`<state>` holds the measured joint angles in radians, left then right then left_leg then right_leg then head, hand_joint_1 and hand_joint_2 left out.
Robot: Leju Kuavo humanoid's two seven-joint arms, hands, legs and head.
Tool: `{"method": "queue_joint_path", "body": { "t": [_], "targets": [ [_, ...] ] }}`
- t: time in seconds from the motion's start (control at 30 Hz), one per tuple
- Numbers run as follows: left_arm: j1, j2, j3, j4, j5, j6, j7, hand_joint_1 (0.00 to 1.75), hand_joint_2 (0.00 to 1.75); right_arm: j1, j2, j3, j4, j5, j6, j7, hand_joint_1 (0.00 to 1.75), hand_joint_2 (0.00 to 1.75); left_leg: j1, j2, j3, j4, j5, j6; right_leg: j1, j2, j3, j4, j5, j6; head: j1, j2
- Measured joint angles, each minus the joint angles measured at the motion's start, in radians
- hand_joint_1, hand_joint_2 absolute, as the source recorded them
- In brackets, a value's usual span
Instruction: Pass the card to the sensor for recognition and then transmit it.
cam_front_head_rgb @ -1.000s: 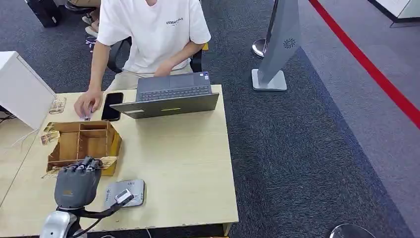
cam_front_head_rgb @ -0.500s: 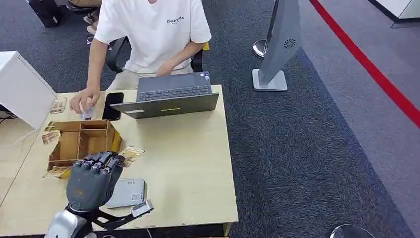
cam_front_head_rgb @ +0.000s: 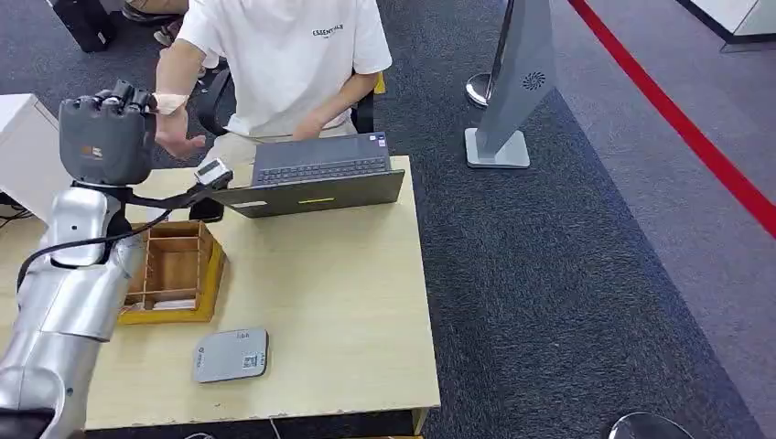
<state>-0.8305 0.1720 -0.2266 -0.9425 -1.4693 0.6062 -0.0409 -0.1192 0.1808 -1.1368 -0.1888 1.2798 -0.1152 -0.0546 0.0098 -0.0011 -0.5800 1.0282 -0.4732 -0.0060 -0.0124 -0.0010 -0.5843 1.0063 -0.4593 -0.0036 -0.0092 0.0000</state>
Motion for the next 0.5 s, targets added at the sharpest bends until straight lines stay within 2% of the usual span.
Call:
{"method": "queue_joint_path", "body": {
  "t": [0.1, 0.2, 0.5],
  "targets": [
    [-0.078, -0.001, 0.004, 0.137, -0.023, -0.002, 0.040, 1.75, 1.75, -0.004, 0.000, 0.003, 0.000, 0.002, 0.001, 0.004, 0.00, 1.75, 0.000, 0.000, 0.000, 0.000, 0.000, 0.000, 0.000, 0.000, 0.000, 0.000, 0.000, 0.000, 0.000, 0.000],
    [-0.121, -0.002, 0.010, 0.234, -0.028, -0.001, 0.049, 1.75, 1.75, -0.003, 0.000, 0.008, 0.000, 0.003, 0.001, 0.010, 0.00, 1.75, 0.000, 0.000, -0.001, 0.000, 0.000, 0.000, 0.000, 0.000, -0.001, 0.000, 0.000, 0.000, 0.000, 0.000],
    [-0.159, -0.002, 0.019, 0.364, -0.029, 0.000, 0.065, 1.75, 1.75, -0.002, 0.000, 0.019, 0.000, 0.004, 0.001, 0.013, 0.00, 1.75, 0.000, 0.001, -0.002, 0.000, 0.000, 0.000, 0.000, 0.001, -0.002, 0.000, 0.000, 0.000, 0.000, 0.000]
  ]
}}
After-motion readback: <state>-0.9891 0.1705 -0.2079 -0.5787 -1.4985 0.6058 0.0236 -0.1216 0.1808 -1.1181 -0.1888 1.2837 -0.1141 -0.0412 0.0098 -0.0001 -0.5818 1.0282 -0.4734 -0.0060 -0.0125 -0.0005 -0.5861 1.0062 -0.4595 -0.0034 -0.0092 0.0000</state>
